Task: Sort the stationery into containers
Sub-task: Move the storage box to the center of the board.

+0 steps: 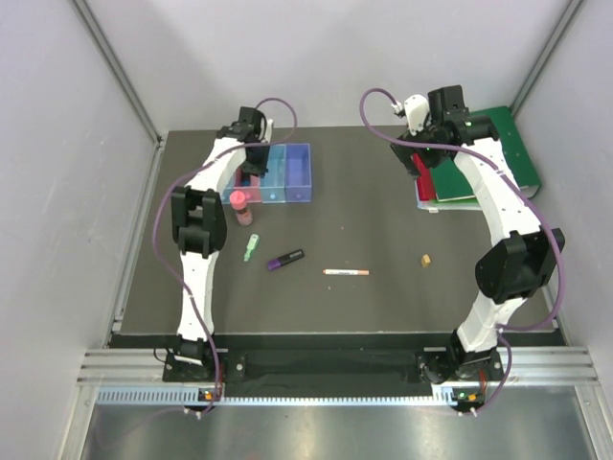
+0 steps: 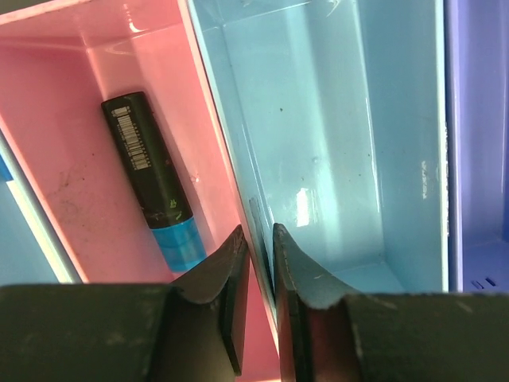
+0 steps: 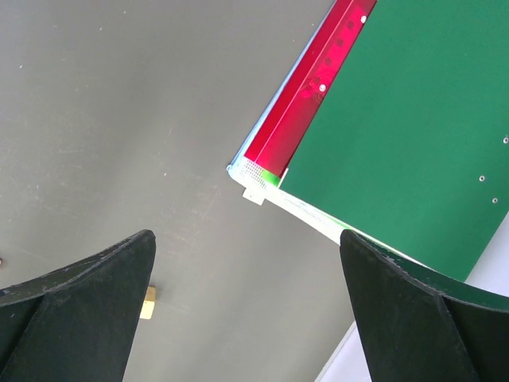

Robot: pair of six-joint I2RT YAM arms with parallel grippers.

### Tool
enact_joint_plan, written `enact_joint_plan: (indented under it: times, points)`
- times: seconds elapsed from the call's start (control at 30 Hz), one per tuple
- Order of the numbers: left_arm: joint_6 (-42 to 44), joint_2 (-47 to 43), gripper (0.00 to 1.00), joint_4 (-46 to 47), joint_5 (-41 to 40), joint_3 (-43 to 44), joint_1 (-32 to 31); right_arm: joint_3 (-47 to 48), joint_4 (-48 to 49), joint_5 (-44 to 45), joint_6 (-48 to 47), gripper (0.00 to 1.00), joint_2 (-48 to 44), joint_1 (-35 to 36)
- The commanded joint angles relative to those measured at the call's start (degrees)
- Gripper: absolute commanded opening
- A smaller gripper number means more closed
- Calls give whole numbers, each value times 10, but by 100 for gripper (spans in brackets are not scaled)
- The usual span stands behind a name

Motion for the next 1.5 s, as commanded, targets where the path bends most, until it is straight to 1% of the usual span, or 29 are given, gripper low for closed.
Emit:
enact_joint_plan:
  times: [0.0, 0.3, 0.4, 0.43, 0.5, 0.63, 0.87, 1.1, 1.3, 1.47]
  points:
    - [23, 10, 23, -1, 44, 20, -44, 0, 18, -10, 9, 100, -23, -6]
    - [13, 59, 23, -2, 44, 93, -81, -25, 27, -11, 13, 100, -32, -15]
    - [12, 68, 23, 5, 43, 101, -88, -29, 26, -11, 16, 100, -37, -19]
    - [-9, 69, 23, 12, 43, 102, -90, -30, 26, -11, 17, 100, -38, -19]
    - [-24, 68, 24, 20, 44, 101, -93, -34, 27, -26, 20, 100, -42, -21]
    - [-75, 61, 23, 26, 82, 101, -98, -39, 25, -27, 17, 100, -46, -21]
    - [-147, 39, 18, 32, 120, 76, -117, -40, 22, -28, 14, 100, -51, -21]
    - [-199, 32, 19, 44, 129, 67, -130, -51, 25, -33, 16, 100, -59, -21]
    - [-235, 30, 16, 53, 130, 60, -139, -59, 24, -36, 16, 100, -62, -21]
    - [-279, 20, 17, 67, 144, 31, -144, -64, 24, -38, 13, 100, -64, -21]
